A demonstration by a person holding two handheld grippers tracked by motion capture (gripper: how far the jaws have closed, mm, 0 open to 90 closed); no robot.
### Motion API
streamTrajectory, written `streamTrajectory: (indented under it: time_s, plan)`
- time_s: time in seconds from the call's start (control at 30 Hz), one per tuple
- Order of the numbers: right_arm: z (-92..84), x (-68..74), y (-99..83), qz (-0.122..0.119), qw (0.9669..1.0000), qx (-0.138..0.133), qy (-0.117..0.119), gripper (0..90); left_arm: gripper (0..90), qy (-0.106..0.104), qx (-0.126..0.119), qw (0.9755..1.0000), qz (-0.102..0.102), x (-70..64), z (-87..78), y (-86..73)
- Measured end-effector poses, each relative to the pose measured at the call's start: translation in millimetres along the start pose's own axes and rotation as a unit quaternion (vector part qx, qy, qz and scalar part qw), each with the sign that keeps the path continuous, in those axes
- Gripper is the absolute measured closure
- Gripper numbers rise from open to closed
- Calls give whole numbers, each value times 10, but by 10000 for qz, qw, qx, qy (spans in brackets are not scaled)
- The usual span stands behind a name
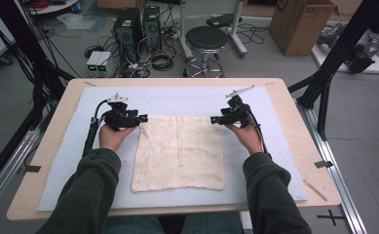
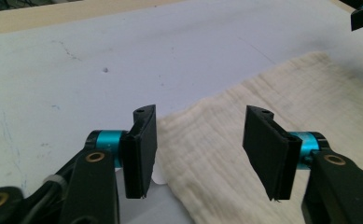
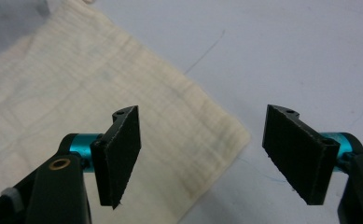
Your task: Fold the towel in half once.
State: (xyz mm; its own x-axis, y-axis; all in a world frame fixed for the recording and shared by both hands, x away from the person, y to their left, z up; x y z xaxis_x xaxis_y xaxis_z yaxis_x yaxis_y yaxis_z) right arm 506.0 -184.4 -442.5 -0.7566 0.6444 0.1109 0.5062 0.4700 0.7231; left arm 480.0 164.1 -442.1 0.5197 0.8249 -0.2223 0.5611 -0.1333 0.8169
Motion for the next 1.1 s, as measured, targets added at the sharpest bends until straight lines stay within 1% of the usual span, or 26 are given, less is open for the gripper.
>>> streamTrajectory:
  time_s: [0.03, 0.07, 0.13, 0.17, 0.2, 0.27, 0.3, 0.37, 0.4, 0.43, 0.5, 0.53, 0.6, 0.63, 0.7, 0.77, 0.8, 0.87, 0.9, 0.93, 0.97, 1.0, 1.03, 1.07, 1.1]
  plan:
    - [25, -17, -13, 0, 10000, 32, 14, 308, 471, 32, 20, 10000, -8, 21, 29, -7]
    - [42, -31, -28, 46, 10000, 81, 4, 327, 478, 71, 15, 10000, -65, 42, 60, -11]
    - [75, -72, -49, 63, 9999, 95, 9, 369, 522, 191, -68, 9997, -114, 88, 104, -14]
    - [86, -94, -59, 87, 9999, 112, -17, 377, 548, 290, -103, 9994, -149, 114, 124, -17]
    - [96, -111, -66, 126, 9998, 126, -53, 394, 563, 372, -132, 9990, -227, 141, 144, -19]
    - [114, -146, -74, 197, 9997, 108, -122, 429, 597, 377, -122, 9986, -357, 183, 179, -41]
    - [122, -162, -77, 212, 9996, 108, -183, 442, 600, 382, -70, 9985, -393, 200, 198, -59]
    - [144, -178, -81, 241, 9994, 103, -223, 460, 589, 350, 68, 9984, -441, 218, 234, -104]
    - [156, -177, -87, 278, 9992, 140, -230, 466, 586, 330, 147, 9984, -443, 220, 250, -127]
    - [171, -180, -92, 259, 9992, 163, -272, 473, 578, 318, 232, 9983, -435, 220, 266, -150]
    - [199, -187, -103, 308, 9990, 186, -280, 486, 563, 340, 390, 9978, -410, 229, 285, -186]
    - [206, -191, -111, 338, 9986, 233, -327, 490, 569, 337, 405, 9976, -457, 226, 298, -197]
    - [221, -209, -123, 409, 9982, 236, -358, 492, 578, 335, 458, 9974, -452, 228, 312, -214]
    - [228, -216, -131, 462, 9979, 249, -383, 499, 593, 353, 441, 9973, -459, 225, 316, -211]
    - [243, -231, -146, 507, 9974, 291, -410, 507, 630, 300, 434, 9975, -469, 211, 327, -211]
    - [258, -251, -155, 539, 9969, 296, -489, 520, 662, 355, 427, 9975, -437, 203, 332, -213]
    - [265, -263, -159, 565, 9966, 287, -528, 525, 686, 316, 423, 9976, -438, 196, 337, -213]
    - [282, -258, -162, 620, 9966, 270, -470, 536, 720, 325, 449, 9978, -376, 180, 338, -217]
    - [294, -251, -160, 573, 9969, 265, -463, 551, 746, 308, 476, 9978, -355, 172, 337, -220]
    - [309, -238, -161, 539, 9972, 289, -430, 572, 776, 297, 494, 9978, -339, 168, 334, -221]
    - [325, -229, -160, 473, 9973, 310, -471, 596, 809, 290, 496, 9977, -348, 163, 333, -222]
    - [329, -219, -153, 415, 9973, 326, -514, 652, 827, 289, 516, 9977, -322, 156, 331, -223]
    - [334, -203, -152, 393, 9976, 348, -450, 695, 846, 300, 516, 9978, -275, 143, 329, -221]
    - [339, -187, -150, 342, 9976, 386, -457, 741, 856, 311, 540, 9979, -200, 137, 321, -218]
    - [343, -169, -146, 260, 9978, 421, -439, 796, 860, 290, 536, 9980, -183, 129, 318, -215]
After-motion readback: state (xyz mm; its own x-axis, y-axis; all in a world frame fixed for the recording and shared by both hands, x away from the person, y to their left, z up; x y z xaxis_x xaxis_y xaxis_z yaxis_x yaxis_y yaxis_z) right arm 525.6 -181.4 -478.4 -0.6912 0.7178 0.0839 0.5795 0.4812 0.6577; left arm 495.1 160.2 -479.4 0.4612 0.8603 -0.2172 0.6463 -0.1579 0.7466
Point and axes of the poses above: each handheld gripper's, and its own axes: z roughly forward along the jaws, y roughly out of its top, x roughly to its left, the point moved 6 cm from there along z, roughly forward along the jaws, and after that the axes turned 4 degrees about -z, right-handed, at the moved point
